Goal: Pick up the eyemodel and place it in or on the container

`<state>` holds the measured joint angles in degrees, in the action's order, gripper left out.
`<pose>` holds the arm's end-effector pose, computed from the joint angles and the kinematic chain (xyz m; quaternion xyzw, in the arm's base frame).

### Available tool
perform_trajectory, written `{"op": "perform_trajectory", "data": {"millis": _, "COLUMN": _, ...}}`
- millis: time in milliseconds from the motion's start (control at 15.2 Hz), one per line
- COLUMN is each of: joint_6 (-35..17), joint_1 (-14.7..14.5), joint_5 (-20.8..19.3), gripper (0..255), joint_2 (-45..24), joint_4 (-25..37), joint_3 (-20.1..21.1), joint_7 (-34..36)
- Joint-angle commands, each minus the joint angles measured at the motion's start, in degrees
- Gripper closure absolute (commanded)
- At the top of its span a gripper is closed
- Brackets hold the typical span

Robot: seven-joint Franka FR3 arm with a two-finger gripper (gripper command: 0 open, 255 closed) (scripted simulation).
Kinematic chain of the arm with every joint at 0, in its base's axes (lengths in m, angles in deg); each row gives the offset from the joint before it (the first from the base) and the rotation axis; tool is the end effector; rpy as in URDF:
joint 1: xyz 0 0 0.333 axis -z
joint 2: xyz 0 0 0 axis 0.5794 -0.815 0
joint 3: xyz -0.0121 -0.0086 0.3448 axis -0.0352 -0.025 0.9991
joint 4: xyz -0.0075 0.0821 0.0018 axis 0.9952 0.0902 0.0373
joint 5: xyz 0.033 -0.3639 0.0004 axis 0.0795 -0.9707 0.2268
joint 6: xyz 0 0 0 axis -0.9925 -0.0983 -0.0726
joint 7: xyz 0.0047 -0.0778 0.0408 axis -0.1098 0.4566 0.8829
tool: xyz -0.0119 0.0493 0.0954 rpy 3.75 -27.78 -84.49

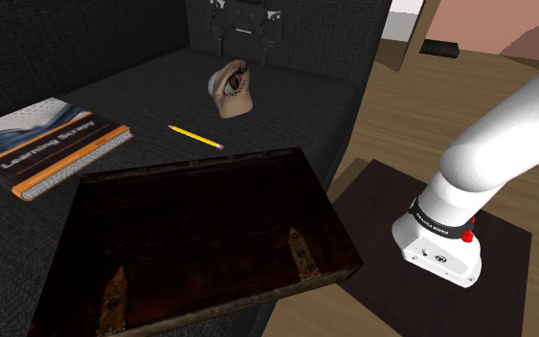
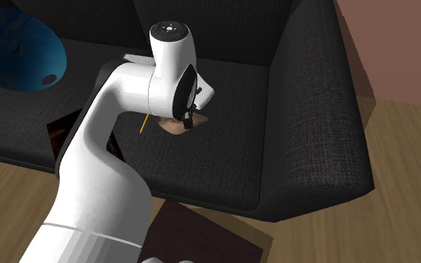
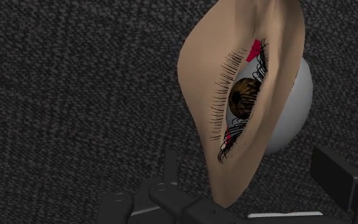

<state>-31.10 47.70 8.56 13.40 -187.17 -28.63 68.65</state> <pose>0.4261 0.1966 0.6237 -0.8874 0.4541 -0.0409 0.0676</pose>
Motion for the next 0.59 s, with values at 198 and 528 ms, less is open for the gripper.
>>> {"op": "perform_trajectory", "data": {"millis": 198, "joint_6": 0.0, "joint_1": 0.0, "joint_5": 0.0, "gripper": 255, "joint_2": 0.0, "joint_4": 0.0, "joint_3": 0.0, "joint_7": 0.0}}
{"op": "perform_trajectory", "data": {"millis": 528, "joint_6": 0.0, "joint_1": 0.0, "joint_5": 0.0, "gripper": 255, "joint_2": 0.0, "joint_4": 0.0, "joint_3": 0.0, "joint_7": 0.0}}
